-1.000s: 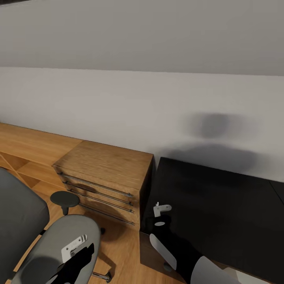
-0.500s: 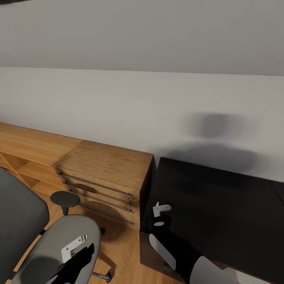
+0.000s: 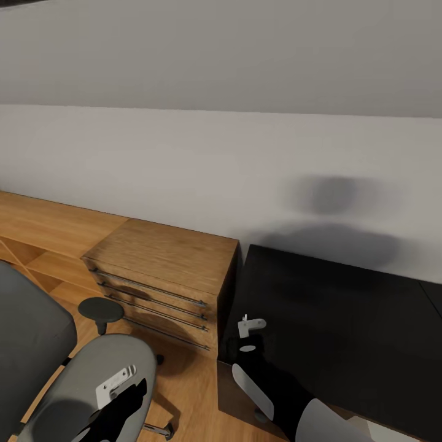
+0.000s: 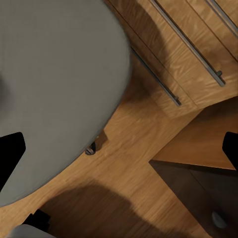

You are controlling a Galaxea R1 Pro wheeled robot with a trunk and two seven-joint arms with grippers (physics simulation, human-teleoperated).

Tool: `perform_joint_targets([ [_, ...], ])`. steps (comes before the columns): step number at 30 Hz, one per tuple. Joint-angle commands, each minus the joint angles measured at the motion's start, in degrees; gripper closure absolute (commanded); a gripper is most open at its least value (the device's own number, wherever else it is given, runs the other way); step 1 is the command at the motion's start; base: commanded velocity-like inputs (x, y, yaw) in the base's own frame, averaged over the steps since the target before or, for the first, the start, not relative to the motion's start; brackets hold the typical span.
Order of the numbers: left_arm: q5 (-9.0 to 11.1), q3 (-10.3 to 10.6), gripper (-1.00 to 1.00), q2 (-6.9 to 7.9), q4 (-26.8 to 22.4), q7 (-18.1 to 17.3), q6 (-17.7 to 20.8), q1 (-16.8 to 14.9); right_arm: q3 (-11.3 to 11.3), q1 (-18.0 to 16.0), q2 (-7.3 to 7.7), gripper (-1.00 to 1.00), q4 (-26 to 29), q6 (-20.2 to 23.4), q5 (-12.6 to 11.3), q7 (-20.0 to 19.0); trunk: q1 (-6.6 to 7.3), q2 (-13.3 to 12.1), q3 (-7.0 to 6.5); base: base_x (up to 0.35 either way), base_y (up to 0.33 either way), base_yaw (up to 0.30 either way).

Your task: In the bedroom, organize the workspace by keeping the computer under the desk, ensuring the monitor is on the desk, placing the keyboard on the desk next to the monitor, placing the mouse on the desk next to the keyboard, moving the folder from the swivel chair onto the desk next to the mouse, stacking the notebook on top of the folder with the pen on top of the notebook, and positioning the swivel chair next to the desk.

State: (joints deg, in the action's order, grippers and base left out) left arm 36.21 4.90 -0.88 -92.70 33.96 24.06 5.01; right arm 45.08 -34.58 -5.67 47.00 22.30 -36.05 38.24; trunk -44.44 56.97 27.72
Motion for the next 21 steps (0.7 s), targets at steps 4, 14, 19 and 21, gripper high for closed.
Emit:
perform_joint_targets([
  [4, 0.44, 0.02, -1.00, 0.00, -0.12, 0.41, 0.11, 0.00, 0.18, -0.05, 0.05, 1.00, -2.62, 0.72, -0.60, 0.38, -0.01, 0.04, 0.06, 0.000, 0.000, 0.000],
  [14, 0.44, 0.02, -1.00, 0.00, -0.12, 0.41, 0.11, 0.00, -0.15, -0.05, 0.15, 1.00, -2.25, 0.72, -0.94, -0.89, -0.01, 0.04, 0.06, 0.000, 0.000, 0.000],
  [19, 0.46, 0.02, -1.00, 0.00, -0.12, 0.41, 0.11, 0.00, -0.48, -0.04, 0.22, 1.00, -2.19, 0.80, -1.03, -0.97, -0.01, 0.04, 0.06, 0.000, 0.000, 0.000],
  [21, 0.45, 0.02, -1.00, 0.00, -0.12, 0.41, 0.11, 0.00, -0.79, -0.02, 0.22, 1.00, -2.18, 0.80, -1.03, -0.97, -0.01, 0.04, 0.06, 0.000, 0.000, 0.000],
])
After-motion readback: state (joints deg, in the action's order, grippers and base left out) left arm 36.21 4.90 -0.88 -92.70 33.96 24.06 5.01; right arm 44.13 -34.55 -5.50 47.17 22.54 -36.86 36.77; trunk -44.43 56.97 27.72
